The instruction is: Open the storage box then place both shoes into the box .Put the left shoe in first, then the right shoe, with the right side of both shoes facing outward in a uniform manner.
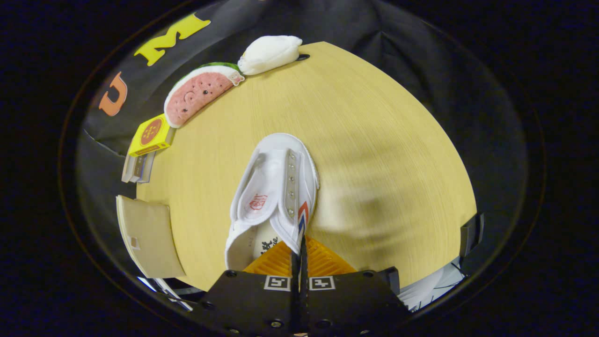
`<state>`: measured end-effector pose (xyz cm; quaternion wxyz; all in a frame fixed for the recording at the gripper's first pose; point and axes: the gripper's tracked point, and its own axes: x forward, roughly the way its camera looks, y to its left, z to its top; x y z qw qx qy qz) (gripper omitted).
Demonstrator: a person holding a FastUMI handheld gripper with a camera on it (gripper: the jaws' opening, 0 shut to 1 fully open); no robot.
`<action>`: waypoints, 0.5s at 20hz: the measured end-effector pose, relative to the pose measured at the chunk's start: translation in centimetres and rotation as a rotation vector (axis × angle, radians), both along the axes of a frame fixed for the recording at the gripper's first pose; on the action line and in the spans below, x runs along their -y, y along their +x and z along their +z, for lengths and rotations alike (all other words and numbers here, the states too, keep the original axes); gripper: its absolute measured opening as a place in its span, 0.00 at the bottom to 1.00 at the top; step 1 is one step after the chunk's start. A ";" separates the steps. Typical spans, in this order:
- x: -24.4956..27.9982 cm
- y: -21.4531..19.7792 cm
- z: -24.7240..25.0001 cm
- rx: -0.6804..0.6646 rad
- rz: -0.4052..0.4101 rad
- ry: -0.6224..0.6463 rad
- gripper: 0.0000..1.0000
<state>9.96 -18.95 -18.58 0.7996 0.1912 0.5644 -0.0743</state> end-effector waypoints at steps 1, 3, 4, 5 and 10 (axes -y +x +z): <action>-0.4 0.1 1.3 0.016 -0.003 -0.007 0.00; -1.7 0.3 4.3 0.059 0.003 -0.014 0.00; -2.3 0.3 5.9 0.077 0.011 -0.020 0.00; -3.0 0.3 7.0 0.086 0.023 -0.026 0.00; -6.9 0.9 8.8 0.110 0.042 0.000 0.00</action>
